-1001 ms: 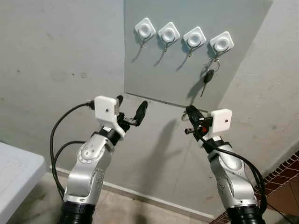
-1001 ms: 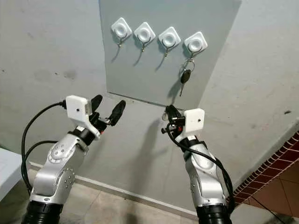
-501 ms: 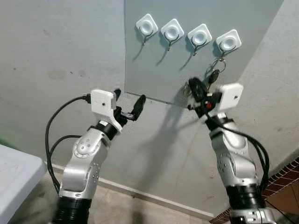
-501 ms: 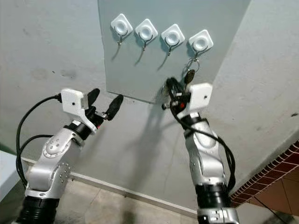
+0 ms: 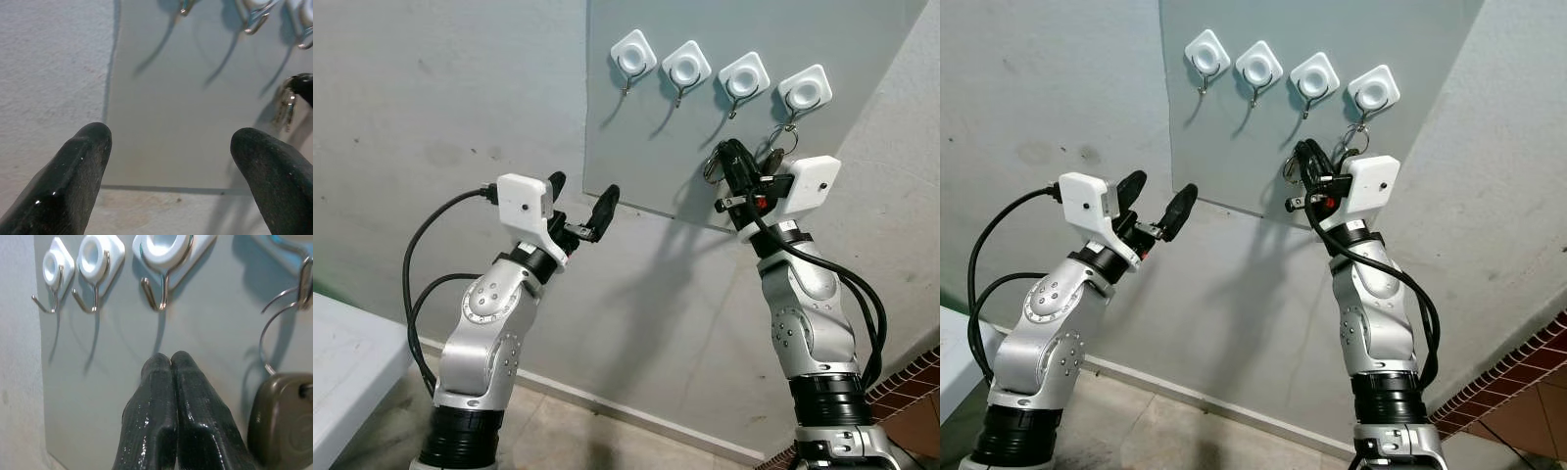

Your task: Hang keys on a hook

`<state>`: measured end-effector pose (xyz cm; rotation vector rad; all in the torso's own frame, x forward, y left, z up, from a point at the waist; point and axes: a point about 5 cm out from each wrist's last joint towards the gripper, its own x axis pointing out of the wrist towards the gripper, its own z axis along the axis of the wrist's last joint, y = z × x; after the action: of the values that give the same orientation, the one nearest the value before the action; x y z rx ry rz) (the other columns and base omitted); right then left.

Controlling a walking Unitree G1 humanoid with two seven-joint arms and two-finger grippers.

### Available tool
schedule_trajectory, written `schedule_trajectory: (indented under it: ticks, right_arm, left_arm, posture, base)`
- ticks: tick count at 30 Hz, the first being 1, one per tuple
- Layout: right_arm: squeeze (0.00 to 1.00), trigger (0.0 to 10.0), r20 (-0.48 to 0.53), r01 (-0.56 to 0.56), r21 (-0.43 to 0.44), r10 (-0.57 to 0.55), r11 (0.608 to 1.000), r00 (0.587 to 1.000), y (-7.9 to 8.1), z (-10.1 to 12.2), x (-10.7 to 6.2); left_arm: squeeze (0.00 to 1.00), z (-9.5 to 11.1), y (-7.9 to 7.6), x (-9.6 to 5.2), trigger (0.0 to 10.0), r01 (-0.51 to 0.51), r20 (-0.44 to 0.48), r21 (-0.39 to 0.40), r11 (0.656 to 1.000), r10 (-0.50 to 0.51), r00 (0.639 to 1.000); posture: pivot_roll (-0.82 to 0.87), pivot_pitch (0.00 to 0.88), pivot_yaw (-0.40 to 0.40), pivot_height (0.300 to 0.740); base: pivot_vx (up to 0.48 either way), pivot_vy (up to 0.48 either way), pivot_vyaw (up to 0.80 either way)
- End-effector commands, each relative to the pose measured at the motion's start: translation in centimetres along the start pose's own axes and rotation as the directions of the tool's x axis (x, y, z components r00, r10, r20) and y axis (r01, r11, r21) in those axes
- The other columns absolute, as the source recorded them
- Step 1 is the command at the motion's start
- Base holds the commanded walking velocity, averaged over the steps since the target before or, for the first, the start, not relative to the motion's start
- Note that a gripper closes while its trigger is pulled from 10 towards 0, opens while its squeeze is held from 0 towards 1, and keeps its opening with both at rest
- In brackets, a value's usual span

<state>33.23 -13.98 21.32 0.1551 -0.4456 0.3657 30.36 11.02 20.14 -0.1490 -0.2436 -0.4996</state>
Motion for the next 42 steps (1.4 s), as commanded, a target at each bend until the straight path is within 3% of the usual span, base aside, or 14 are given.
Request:
schedule_trajectory:
  ticks: [1, 18, 26, 42]
  right_arm:
    - [0.0, 10.0, 0.07, -0.003, -0.014, 0.004, 1.0, 0.998, -0.2, 1.4, 0.2]
    - [0.0, 10.0, 0.145, -0.055, -0.034, 0.06, 0.998, 0.988, -0.4, 2.9, -1.0]
    - [0.0, 10.0, 0.168, -0.065, -0.058, 0.074, 0.996, 0.983, -0.6, 3.7, -0.5]
    - [0.0, 10.0, 0.168, -0.128, -0.102, 0.144, 0.986, 0.975, -1.1, 4.4, 1.2]
  left_arm:
    - [0.0, 0.8, -0.8, 0.2, 10.0, 0.044, 0.031, 0.007, 0.999, -0.044, 0.999]
    - [0.0, 0.8, -2.2, 0.2, 10.0, 0.153, 0.024, 0.033, 0.988, -0.153, 0.988]
    - [0.0, 0.5, -3.3, 0.3, 10.0, 0.205, 0.001, 0.052, 0.977, -0.205, 0.979]
    - [0.0, 0.8, -3.2, 0.5, 10.0, 0.2, 0.009, 0.06, 0.978, -0.201, 0.98]
  posture:
    - [0.03, 0.0, -0.062, 0.715]
    - [0.03, 0.0, -0.056, 0.715]
    - [0.02, 0.0, -0.052, 0.715]
    - [0.03, 0.0, -0.056, 0.715]
  base:
    - [0.0, 0.0, 0.0]
    - [0.0, 0.0, 0.0]
    - [0.0, 0.0, 0.0]
    - [0.0, 0.0, 0.0]
